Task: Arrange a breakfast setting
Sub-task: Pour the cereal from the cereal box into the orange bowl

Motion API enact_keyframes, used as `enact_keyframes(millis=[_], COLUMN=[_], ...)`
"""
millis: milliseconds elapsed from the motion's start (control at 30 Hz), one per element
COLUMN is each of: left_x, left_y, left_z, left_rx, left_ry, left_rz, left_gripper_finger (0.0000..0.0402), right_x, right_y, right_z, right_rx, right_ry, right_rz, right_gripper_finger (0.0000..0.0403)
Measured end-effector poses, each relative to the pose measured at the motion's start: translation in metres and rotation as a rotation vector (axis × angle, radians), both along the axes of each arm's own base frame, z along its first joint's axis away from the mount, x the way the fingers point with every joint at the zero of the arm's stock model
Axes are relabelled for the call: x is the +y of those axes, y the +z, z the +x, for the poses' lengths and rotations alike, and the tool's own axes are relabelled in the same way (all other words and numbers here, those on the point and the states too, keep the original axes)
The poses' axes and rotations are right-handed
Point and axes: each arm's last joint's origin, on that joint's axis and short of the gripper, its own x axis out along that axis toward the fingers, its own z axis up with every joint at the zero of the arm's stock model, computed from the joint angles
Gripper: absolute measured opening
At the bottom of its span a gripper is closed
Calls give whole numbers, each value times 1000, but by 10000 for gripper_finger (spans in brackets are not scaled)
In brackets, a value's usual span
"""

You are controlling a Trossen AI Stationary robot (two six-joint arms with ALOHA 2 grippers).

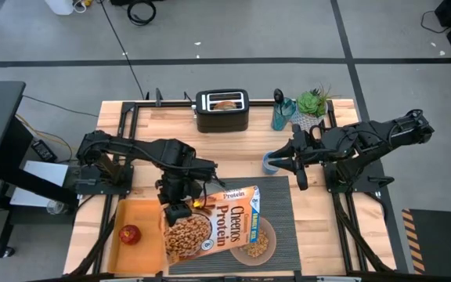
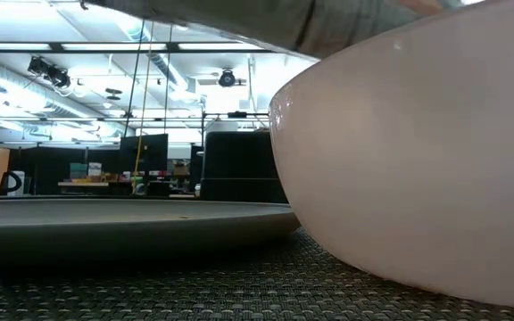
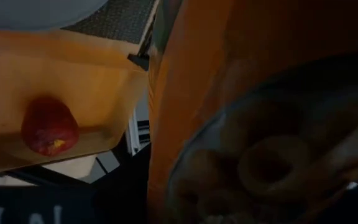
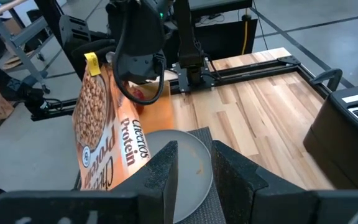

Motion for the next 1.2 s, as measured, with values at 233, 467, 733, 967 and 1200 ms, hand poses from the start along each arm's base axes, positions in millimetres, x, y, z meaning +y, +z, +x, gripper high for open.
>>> enact_keyframes(millis=[233,467,733,967,1200], left_x=[1,2,0,-2,1], left_y=[-1,-2,-2,-2,-4], left_z=[1,0,0,0,0], left_rx=[-21,-65,-58,-80,-133], left_ry=[-16,-49,-50,-73,-112], left_rz=[-5,38,36,46,109], left_gripper_finger=[175,175,176,176,176], right_x=[0,0,0,0,1], right_y=[0,0,0,0,-1], right_z=[0,0,0,0,1], right_rx=[0,0,1,1,5], right_ry=[0,0,6,5,9], right_rz=[0,1,3,6,28], right_gripper_finger=[103,103,103,103,103])
